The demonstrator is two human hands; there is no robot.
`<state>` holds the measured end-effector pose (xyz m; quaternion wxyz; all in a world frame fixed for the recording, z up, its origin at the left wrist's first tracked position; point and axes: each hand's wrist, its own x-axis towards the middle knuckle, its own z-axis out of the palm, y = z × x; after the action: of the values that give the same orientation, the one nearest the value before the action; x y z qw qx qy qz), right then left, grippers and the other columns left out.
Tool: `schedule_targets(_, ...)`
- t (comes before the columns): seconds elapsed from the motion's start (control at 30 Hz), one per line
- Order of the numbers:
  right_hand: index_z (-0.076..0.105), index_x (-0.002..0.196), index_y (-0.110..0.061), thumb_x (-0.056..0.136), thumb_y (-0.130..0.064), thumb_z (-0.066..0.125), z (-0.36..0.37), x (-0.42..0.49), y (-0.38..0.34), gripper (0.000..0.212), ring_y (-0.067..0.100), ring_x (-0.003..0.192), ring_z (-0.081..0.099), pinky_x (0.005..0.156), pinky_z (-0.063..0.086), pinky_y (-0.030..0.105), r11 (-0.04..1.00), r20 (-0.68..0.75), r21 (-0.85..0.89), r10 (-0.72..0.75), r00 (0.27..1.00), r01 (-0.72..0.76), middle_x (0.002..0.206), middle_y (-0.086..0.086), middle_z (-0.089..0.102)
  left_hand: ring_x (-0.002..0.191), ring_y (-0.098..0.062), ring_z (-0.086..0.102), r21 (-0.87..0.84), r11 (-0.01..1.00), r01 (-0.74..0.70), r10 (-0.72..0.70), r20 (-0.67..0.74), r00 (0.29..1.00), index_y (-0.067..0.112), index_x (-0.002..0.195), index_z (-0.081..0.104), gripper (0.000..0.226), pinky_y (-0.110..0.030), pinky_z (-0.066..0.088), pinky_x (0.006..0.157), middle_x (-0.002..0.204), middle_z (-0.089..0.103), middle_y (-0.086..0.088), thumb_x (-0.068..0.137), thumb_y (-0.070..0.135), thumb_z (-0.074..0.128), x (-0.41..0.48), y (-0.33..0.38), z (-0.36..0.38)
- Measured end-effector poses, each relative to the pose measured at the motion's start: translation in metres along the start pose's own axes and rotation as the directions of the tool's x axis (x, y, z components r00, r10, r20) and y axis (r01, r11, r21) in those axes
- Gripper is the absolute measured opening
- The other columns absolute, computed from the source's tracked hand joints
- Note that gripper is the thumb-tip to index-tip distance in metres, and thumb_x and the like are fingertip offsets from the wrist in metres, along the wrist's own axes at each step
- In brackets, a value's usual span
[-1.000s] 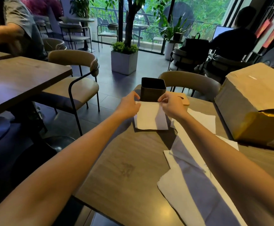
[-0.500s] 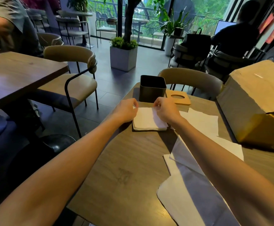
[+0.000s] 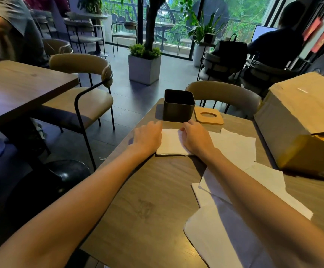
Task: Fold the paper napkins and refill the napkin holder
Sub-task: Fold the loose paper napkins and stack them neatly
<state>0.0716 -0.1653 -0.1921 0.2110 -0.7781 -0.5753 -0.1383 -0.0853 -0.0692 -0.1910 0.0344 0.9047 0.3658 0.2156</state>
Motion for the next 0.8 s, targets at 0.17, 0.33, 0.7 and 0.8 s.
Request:
schedule_targets(0.17,0.075,0.105,-0.009,0.098,-0.023,0.055,-0.007,-0.002,0.013,0.025,0.025,0.099,0.062,0.081,0.046,0.031,0.993,0.050,-0.118,0.001,0.999,0.005,0.107,0.009,0.071,0.081,-0.018,0.065,0.057,0.998,0.023,-0.020,-0.041,0.999,0.017,0.107,0.072,0.032,-0.026,0.048,0.069,0.100,0.066,-0.001,0.103,0.036,0.046,-0.011,-0.005,0.000)
schedule_targets(0.33,0.073,0.112,-0.010,0.098,-0.020,0.054,-0.028,-0.003,0.016,0.026,0.023,0.094,0.060,0.078,0.048,0.030,0.990,0.092,-0.140,0.037,0.995,-0.024,0.107,0.008,0.069,0.094,-0.022,0.065,-0.002,0.999,0.034,-0.034,0.018,0.999,0.015,0.116,0.066,0.035,-0.027,0.043,0.073,0.114,0.064,-0.004,0.103,0.039,0.045,-0.014,-0.006,-0.016)
schedule_targets(0.7,0.070,0.117,-0.013,0.096,-0.010,0.063,-0.119,-0.049,0.036,0.023,0.012,0.092,0.063,0.071,0.048,0.014,0.991,0.382,0.110,-0.114,0.917,0.077,0.113,0.001,0.069,0.094,-0.012,0.061,-0.275,0.946,-0.174,0.250,0.274,0.929,0.020,0.120,0.068,0.035,-0.028,0.051,0.087,0.112,0.070,-0.002,0.099,0.042,0.054,-0.053,0.066,-0.054)
schedule_targets(0.8,0.068,0.122,-0.016,0.095,-0.013,0.065,-0.125,-0.062,0.044,0.027,0.013,0.094,0.062,0.079,0.053,0.023,0.997,0.453,0.051,-0.080,0.888,0.064,0.118,0.001,0.068,0.095,-0.016,0.063,-0.308,0.938,-0.160,0.273,0.366,0.890,0.016,0.118,0.068,0.040,-0.030,0.051,0.090,0.109,0.070,-0.003,0.097,0.048,0.053,-0.066,0.090,-0.056)
